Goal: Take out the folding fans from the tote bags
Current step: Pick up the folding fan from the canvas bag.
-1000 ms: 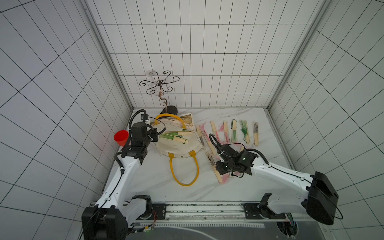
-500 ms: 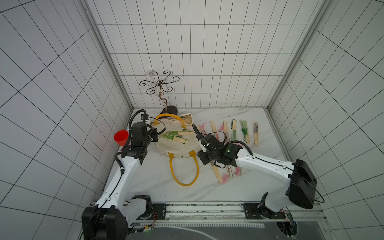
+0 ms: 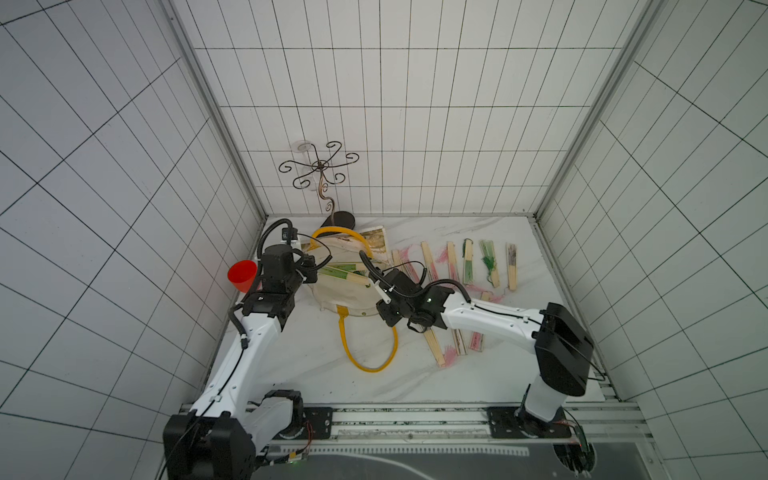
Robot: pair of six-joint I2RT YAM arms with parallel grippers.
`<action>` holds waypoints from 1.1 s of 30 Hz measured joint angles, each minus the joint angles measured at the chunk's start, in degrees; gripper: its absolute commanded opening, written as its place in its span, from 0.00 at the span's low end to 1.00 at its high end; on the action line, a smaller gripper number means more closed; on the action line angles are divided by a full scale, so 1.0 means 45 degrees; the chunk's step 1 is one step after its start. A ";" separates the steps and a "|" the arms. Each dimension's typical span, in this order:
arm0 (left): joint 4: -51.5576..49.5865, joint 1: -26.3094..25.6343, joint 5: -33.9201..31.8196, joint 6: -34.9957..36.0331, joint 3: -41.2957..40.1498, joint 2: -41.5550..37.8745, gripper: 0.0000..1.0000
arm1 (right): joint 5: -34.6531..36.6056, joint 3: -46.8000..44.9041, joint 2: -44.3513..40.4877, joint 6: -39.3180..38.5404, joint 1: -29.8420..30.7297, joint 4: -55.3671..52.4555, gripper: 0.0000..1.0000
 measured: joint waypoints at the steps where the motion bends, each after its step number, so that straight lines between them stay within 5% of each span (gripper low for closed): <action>1: 0.0034 0.0000 0.0083 -0.0039 0.0000 -0.0005 0.00 | 0.0136 0.0097 0.0194 -0.0146 0.0039 0.0044 0.37; 15: 0.0209 0.0000 0.0612 -0.0185 -0.0029 -0.0049 0.00 | 0.1923 0.1962 0.2953 -0.2215 0.0102 0.1039 0.42; 33: 0.0199 0.0000 0.1025 -0.0175 -0.0102 -0.0146 0.00 | 0.1933 0.4041 0.5595 -0.3390 -0.1103 0.1894 0.71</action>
